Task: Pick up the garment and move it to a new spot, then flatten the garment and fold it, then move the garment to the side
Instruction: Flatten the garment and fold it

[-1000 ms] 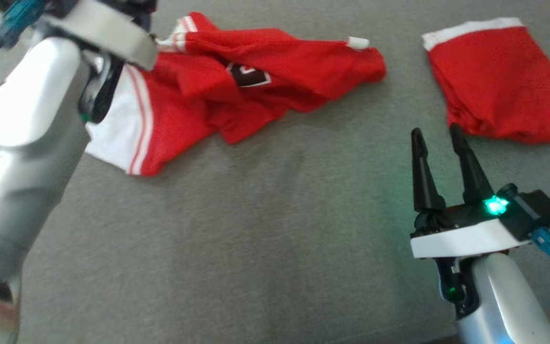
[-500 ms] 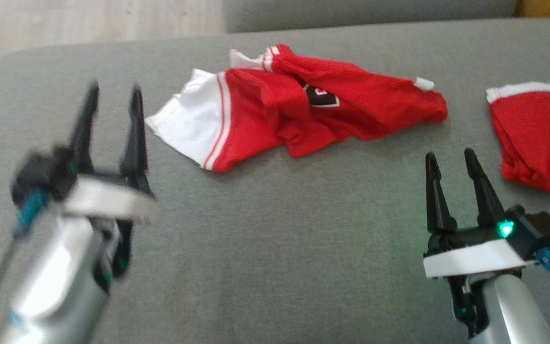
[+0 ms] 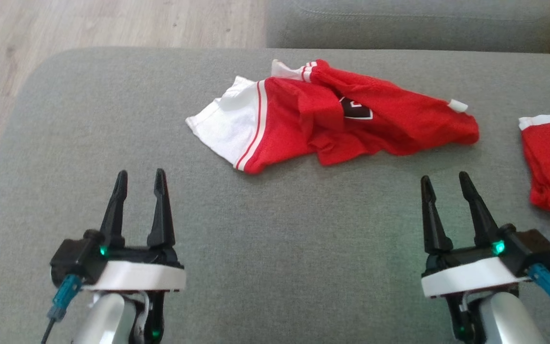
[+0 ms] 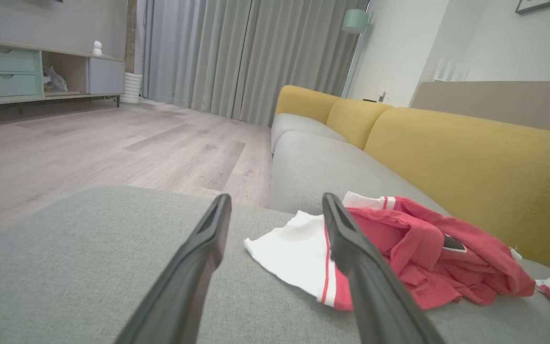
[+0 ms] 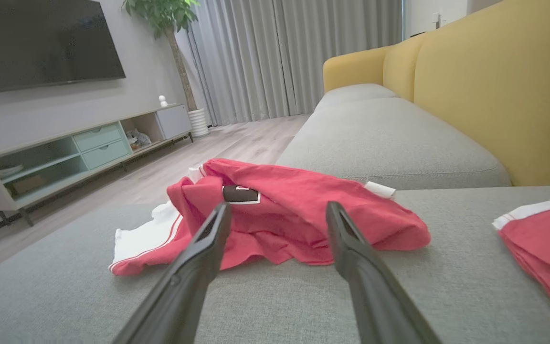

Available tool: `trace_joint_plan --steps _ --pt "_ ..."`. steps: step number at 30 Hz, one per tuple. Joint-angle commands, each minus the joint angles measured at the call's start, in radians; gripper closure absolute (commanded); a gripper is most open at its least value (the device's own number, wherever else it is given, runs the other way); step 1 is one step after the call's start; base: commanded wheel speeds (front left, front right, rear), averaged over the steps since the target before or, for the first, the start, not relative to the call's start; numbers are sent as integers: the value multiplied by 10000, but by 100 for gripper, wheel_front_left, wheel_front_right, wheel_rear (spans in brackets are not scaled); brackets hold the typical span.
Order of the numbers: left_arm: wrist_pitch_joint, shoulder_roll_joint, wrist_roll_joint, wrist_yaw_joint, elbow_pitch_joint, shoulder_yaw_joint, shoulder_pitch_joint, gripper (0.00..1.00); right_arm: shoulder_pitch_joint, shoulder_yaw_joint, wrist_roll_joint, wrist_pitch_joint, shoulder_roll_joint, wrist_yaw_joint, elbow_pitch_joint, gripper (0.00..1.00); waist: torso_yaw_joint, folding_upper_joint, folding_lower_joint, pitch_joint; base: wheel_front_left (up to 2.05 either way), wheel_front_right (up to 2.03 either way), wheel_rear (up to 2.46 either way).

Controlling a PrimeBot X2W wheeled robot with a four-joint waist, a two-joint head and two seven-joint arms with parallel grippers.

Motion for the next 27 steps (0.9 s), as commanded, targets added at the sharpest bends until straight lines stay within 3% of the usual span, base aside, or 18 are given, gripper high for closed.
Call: trace_joint_plan --steps 1,4,12,17,27 --pt "-50 -41 197 -148 -262 517 -562 0 -429 353 -218 -107 -35 19 -326 0 142 -1 1 180 0 0 0" --pt "-50 -278 440 -418 -168 696 -703 0 -847 846 -645 -102 -35 19 -36 0 313 -1 1 466 0 0 0" --pt "-51 -954 861 -1066 211 1001 -1008 0 -2950 1909 -2168 1266 -35 19 2411 0 926 -1 1 1208 0 0 0" --pt "-51 -1211 964 -1342 428 1041 -1257 0 -3987 1626 -2621 1700 -35 19 3887 0 1440 -1 1 1504 0 0 0" --pt "-51 -1348 998 -1585 599 1206 -1551 0 -5028 951 -3130 1954 -35 19 5577 0 2011 -1 1 1812 0 0 0"
